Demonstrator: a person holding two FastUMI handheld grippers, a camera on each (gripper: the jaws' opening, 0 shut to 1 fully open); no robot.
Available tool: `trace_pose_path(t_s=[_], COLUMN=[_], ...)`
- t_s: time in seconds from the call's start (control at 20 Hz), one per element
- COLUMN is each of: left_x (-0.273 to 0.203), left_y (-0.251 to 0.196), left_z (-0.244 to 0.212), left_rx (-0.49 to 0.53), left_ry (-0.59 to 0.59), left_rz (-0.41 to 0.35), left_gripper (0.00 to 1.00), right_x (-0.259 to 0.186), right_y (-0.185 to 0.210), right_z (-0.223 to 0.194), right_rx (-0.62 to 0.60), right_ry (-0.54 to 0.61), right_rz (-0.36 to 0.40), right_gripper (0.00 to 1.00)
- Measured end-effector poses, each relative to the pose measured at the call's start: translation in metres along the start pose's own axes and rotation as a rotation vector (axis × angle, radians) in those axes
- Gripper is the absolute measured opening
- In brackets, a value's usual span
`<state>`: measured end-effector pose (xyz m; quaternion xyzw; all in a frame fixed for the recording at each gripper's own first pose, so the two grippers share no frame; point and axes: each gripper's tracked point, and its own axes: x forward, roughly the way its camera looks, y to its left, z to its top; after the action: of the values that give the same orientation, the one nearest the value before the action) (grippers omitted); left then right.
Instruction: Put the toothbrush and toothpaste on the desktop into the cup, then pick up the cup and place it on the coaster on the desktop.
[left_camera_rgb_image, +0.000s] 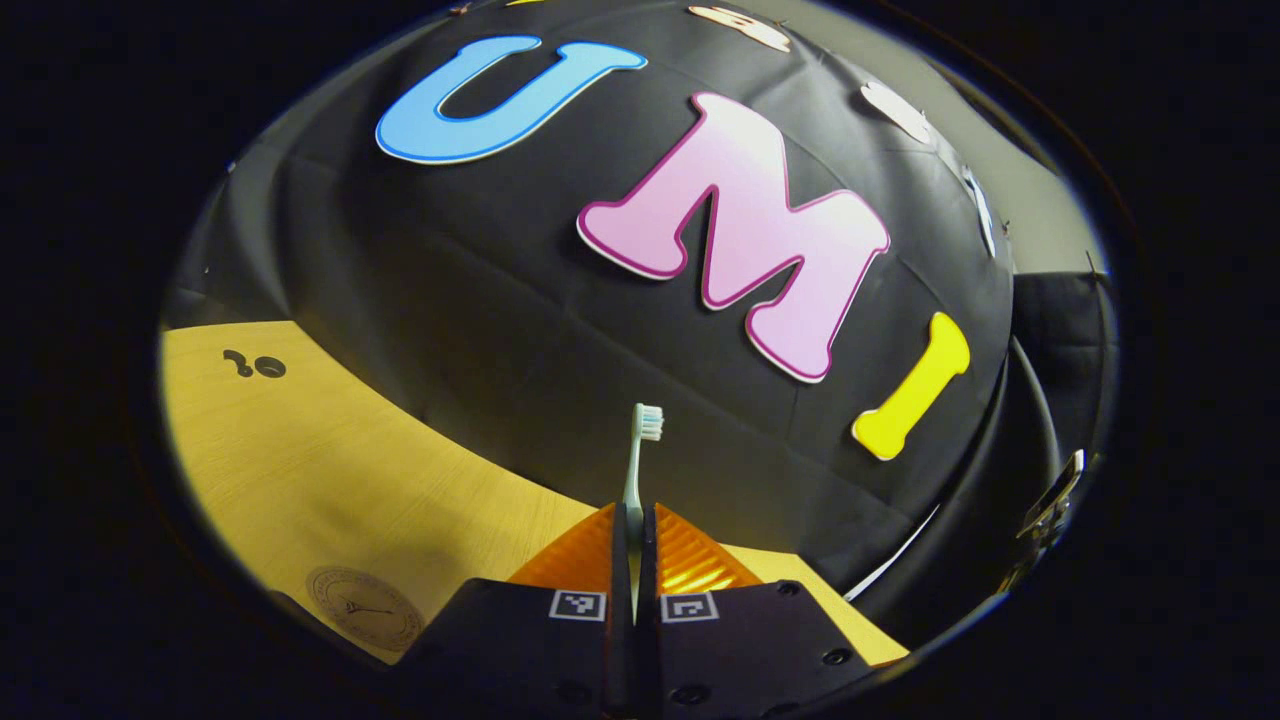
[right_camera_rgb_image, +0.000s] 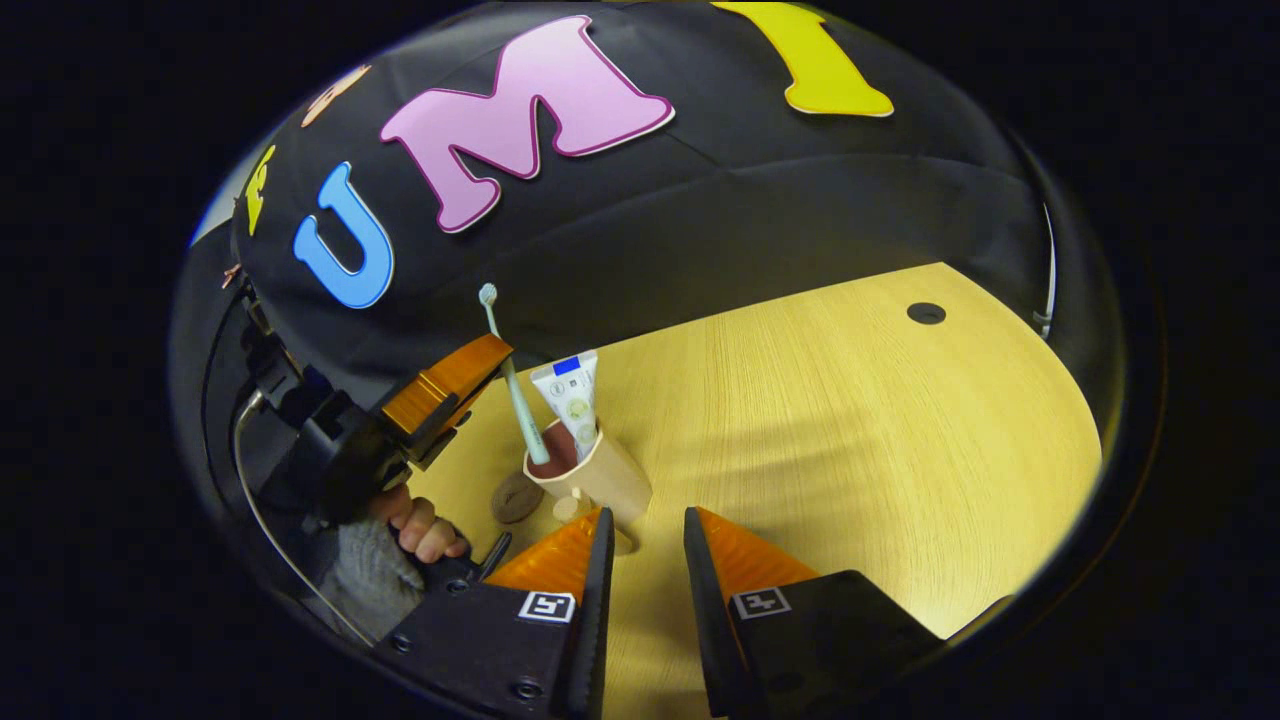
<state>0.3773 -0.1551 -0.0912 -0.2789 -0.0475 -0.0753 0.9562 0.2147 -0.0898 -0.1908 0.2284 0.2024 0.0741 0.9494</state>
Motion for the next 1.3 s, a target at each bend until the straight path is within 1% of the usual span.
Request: trace_pose_path(t_s=[0.1, 0.25, 0.3, 0.35, 0.4, 0.55, 0.6, 0.65, 0.7, 0.8, 0.85, 0.9, 0.95, 1.0, 1.05, 1.1, 1.15, 1.2, 1.25, 1.3], left_x=[0.002, 0.001, 0.001, -0.001, -0.002, -0.008, -0.011, -0.012, -0.016, -0.02, -0.025, -0.029, -0.034, -0.039, -0.046, -0.054, -0.062, -0.071, -0.08, -0.09], left_y=[0.004, 0.012, 0.011, 0.009, 0.006, 0.001, 0.002, 0.002, 0.001, 0.002, 0.003, 0.004, 0.005, 0.006, 0.008, 0.009, 0.012, 0.016, 0.021, 0.026], left_z=[-0.01, -0.026, -0.03, -0.034, -0.036, -0.047, -0.049, -0.051, -0.052, -0.054, -0.053, -0.049, -0.047, -0.043, -0.04, -0.037, -0.034, -0.03, -0.028, -0.025], left_rx=[0.031, 0.122, 0.147, 0.164, 0.177, 0.193, 0.191, 0.187, 0.182, 0.177, 0.178, 0.179, 0.179, 0.177, 0.173, 0.17, 0.171, 0.176, 0.183, 0.189], left_ry=[0.015, 0.039, 0.048, 0.054, 0.058, 0.087, 0.097, 0.103, 0.107, 0.114, 0.116, 0.117, 0.116, 0.118, 0.12, 0.125, 0.128, 0.133, 0.137, 0.144], left_rz=[0.012, 0.047, 0.048, 0.038, 0.026, -0.002, -0.004, -0.006, -0.008, -0.005, -0.002, -0.001, -0.001, 0.001, 0.003, 0.004, 0.009, 0.016, 0.026, 0.035], left_gripper=[0.06, 0.06, 0.06, 0.06, 0.06, 0.11, 0.12, 0.14, 0.23, 0.31, 0.43, 0.34, 0.36, 0.43, 0.55, 0.49, 0.6, 0.63, 0.63, 0.55], right_x=[0.001, 0.002, 0.003, 0.004, 0.005, 0.008, 0.007, 0.007, 0.007, 0.008, 0.009, 0.009, 0.01, 0.011, 0.012, 0.013, 0.016, 0.018, 0.02, 0.023], right_y=[-0.002, -0.004, -0.005, -0.005, -0.005, -0.007, -0.007, -0.007, -0.006, -0.003, 0.0, 0.003, 0.007, 0.009, 0.013, 0.018, 0.023, 0.026, 0.028, 0.031], right_z=[-0.004, -0.009, -0.009, -0.01, -0.01, -0.013, -0.012, -0.01, -0.007, -0.003, -0.003, -0.002, -0.002, -0.002, -0.001, 0.001, 0.0, -0.001, -0.002, -0.007], right_rx=[0.002, 0.008, 0.012, 0.017, 0.022, 0.023, 0.016, 0.004, -0.009, -0.038, -0.056, -0.081, -0.108, -0.134, -0.154, -0.168, -0.183, -0.203, -0.228, -0.252], right_ry=[0.015, 0.034, 0.039, 0.046, 0.051, 0.079, 0.084, 0.089, 0.094, 0.111, 0.121, 0.133, 0.144, 0.152, 0.161, 0.164, 0.178, 0.197, 0.222, 0.259], right_rz=[-0.012, -0.017, -0.02, -0.02, -0.021, -0.02, -0.015, -0.013, -0.008, 0.0, 0.008, 0.013, 0.016, 0.014, 0.018, 0.021, 0.028, 0.029, 0.029, 0.032], right_gripper=[0.42, 0.43, 0.33, 0.32, 0.43, 0.44, 0.34, 0.44, 0.44, 0.46, 0.46, 0.46, 0.46, 0.47, 0.37, 0.49, 0.51, 0.53, 0.53, 0.53])
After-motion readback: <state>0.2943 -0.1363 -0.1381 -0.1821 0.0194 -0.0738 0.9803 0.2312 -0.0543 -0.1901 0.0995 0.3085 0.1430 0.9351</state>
